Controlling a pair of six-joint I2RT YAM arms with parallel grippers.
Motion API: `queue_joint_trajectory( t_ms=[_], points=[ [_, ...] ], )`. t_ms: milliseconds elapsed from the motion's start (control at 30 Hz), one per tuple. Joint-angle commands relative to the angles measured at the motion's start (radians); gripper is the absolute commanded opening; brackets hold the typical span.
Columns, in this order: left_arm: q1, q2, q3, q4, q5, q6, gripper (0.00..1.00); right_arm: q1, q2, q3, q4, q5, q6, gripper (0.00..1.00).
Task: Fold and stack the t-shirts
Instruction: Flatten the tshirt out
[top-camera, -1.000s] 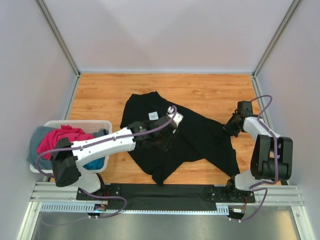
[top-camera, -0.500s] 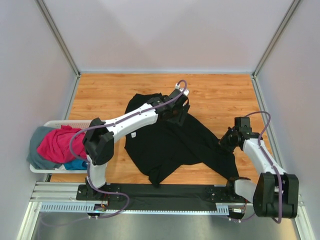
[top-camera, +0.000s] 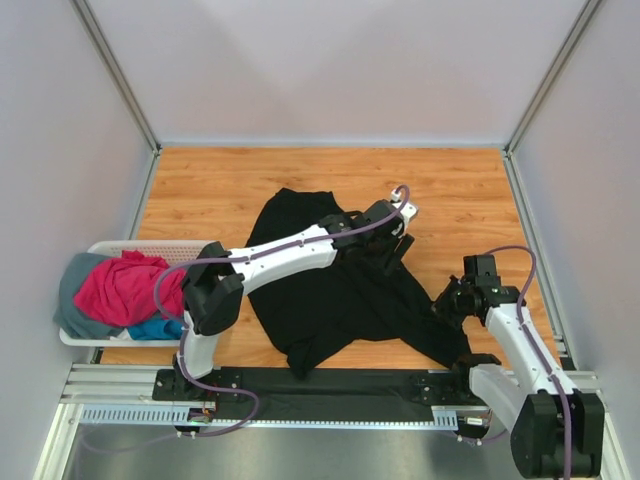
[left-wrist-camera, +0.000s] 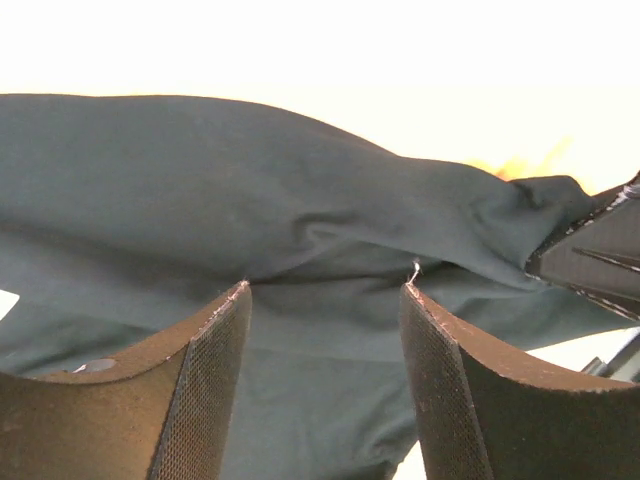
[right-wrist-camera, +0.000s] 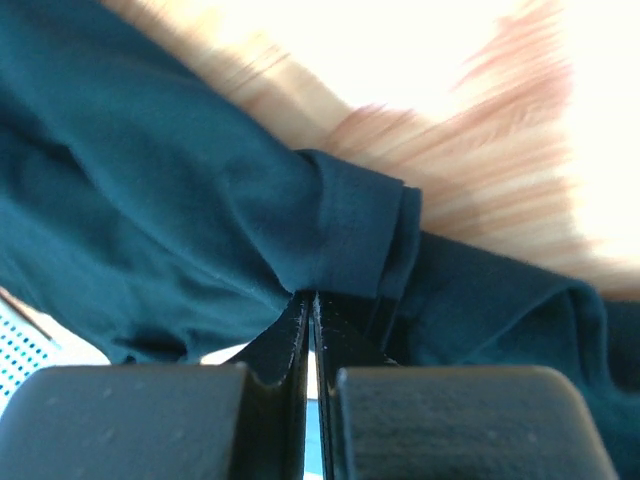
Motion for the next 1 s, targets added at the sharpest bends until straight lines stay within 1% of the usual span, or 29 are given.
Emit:
queue_joint_trajectory(
  t_ms=[0, 67, 167, 200, 267, 300, 367, 400, 433, 467, 500, 533, 600, 633, 700, 733, 767, 833, 967],
  points=[
    [0.016, 0.012, -0.008, 0.037, 0.023, 0.010, 0.68, 0.024, -0.061, 0.114, -0.086, -0.002, 0.006, 0.00],
    [0.016, 0.012, -0.025, 0.033, -0.012, -0.014, 0.68, 0.039, -0.085, 0.150, -0.097, -0.004, 0.008, 0.01],
    [0.021, 0.025, -0.016, -0.025, -0.095, -0.073, 0.68, 0.112, -0.120, 0.193, -0.099, 0.015, 0.029, 0.00],
    [0.033, 0.030, -0.015, -0.044, -0.107, -0.096, 0.67, 0.164, -0.128, 0.199, -0.099, 0.044, 0.035, 0.00],
    [0.054, 0.033, -0.025, -0.081, -0.101, -0.151, 0.66, 0.220, -0.129, 0.196, -0.105, 0.079, 0.069, 0.00],
    [0.082, 0.032, -0.033, -0.087, -0.092, -0.201, 0.66, 0.270, -0.125, 0.187, -0.102, 0.093, 0.081, 0.00],
    [0.105, 0.021, -0.062, -0.090, -0.080, -0.228, 0.65, 0.321, -0.118, 0.152, -0.095, 0.098, 0.118, 0.00],
    [0.117, 0.015, -0.071, -0.092, -0.083, -0.232, 0.65, 0.377, -0.103, 0.138, -0.080, 0.098, 0.124, 0.00],
    [0.121, 0.006, -0.079, -0.092, -0.090, -0.228, 0.65, 0.404, -0.092, 0.127, -0.080, 0.102, 0.129, 0.00],
    [0.121, 0.003, -0.085, -0.096, -0.109, -0.223, 0.65, 0.450, -0.077, 0.118, -0.085, 0.117, 0.130, 0.05],
    [0.121, 0.001, -0.085, -0.101, -0.116, -0.217, 0.65, 0.467, -0.038, 0.116, -0.098, 0.119, 0.120, 0.09],
    [0.121, -0.001, -0.087, -0.107, -0.124, -0.216, 0.65, 0.484, -0.014, 0.119, -0.111, 0.124, 0.111, 0.21],
    [0.121, 0.002, -0.087, -0.118, -0.133, -0.219, 0.65, 0.518, 0.045, 0.138, -0.150, 0.147, 0.089, 0.37],
    [0.121, 0.003, -0.091, -0.124, -0.139, -0.220, 0.65, 0.524, 0.058, 0.148, -0.167, 0.163, 0.081, 0.52],
    [0.122, 0.001, -0.096, -0.131, -0.153, -0.225, 0.65, 0.524, 0.064, 0.211, -0.233, 0.231, 0.061, 0.63],
    [0.122, -0.007, -0.105, -0.136, -0.165, -0.228, 0.65, 0.522, 0.060, 0.245, -0.255, 0.258, 0.069, 0.72],
    [0.122, -0.008, -0.111, -0.138, -0.175, -0.231, 0.65, 0.519, 0.055, 0.274, -0.269, 0.307, 0.072, 0.73],
    [0.125, -0.025, -0.128, -0.135, -0.184, -0.232, 0.65, 0.516, 0.033, 0.366, -0.298, 0.337, 0.092, 0.73],
    [0.133, -0.036, -0.140, -0.124, -0.181, -0.237, 0.65, 0.510, -0.002, 0.435, -0.306, 0.465, 0.184, 0.75]
  ],
)
